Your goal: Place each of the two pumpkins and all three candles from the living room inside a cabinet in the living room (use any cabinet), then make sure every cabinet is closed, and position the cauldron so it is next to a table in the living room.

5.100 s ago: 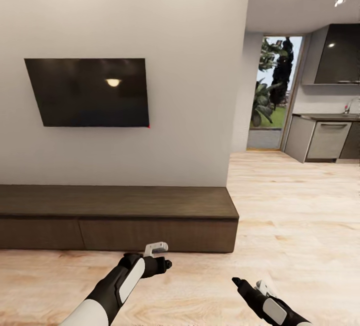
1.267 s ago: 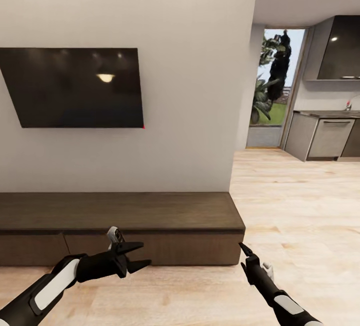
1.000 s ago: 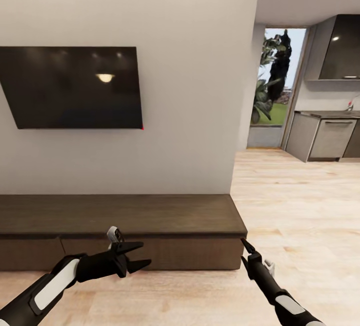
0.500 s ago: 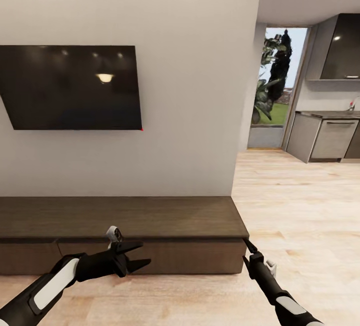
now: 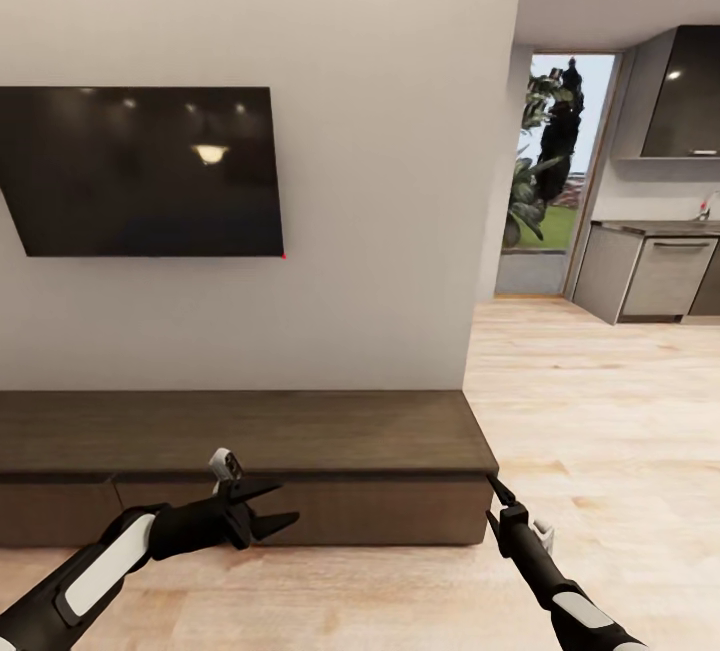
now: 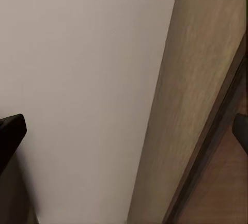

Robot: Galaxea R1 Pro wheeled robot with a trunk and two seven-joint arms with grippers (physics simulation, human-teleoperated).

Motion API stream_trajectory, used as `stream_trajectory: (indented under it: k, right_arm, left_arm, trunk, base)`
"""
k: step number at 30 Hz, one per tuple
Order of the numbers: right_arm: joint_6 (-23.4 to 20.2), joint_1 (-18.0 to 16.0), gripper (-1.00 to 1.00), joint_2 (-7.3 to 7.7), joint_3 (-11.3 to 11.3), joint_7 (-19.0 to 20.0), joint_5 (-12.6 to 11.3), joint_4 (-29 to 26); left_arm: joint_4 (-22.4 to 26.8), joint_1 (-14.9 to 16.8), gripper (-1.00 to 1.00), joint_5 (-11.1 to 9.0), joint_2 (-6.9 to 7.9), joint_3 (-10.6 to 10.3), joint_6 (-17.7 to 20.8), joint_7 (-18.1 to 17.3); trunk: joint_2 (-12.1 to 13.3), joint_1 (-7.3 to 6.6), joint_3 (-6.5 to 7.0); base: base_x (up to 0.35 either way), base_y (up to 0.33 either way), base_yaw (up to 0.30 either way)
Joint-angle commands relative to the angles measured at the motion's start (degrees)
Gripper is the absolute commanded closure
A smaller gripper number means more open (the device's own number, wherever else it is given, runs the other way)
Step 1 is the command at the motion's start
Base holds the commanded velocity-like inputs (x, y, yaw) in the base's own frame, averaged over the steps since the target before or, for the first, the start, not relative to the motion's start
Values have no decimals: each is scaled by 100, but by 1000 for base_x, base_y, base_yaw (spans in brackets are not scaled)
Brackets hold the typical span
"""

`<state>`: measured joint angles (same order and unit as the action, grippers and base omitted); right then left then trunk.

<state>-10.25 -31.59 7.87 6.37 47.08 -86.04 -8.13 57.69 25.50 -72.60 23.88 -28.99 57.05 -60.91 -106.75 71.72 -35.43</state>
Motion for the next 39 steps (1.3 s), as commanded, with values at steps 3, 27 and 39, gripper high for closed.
stream_trajectory:
  k: [3,27,39]
  right_arm:
    - [-39,-5,-100,4,40,27,-61,5]
    - [128,-5,-100,0,31,-39,-49,15]
    - [115,-5,-100,-1,54,-129,-611,7]
  left_arm:
    - [-3,7,-100,-26,4,4,26,-17]
    - [2,7,-100,-26,3,16,26,-17]
    - [19,7,-100,-18,3,13,26,-12]
  trunk:
    - [-125,66,-60]
    - [-1087,593,-491]
    - [-1569,857,-707]
  base:
    - [0,0,0]
    - [0,0,0]
    - [0,0,0]
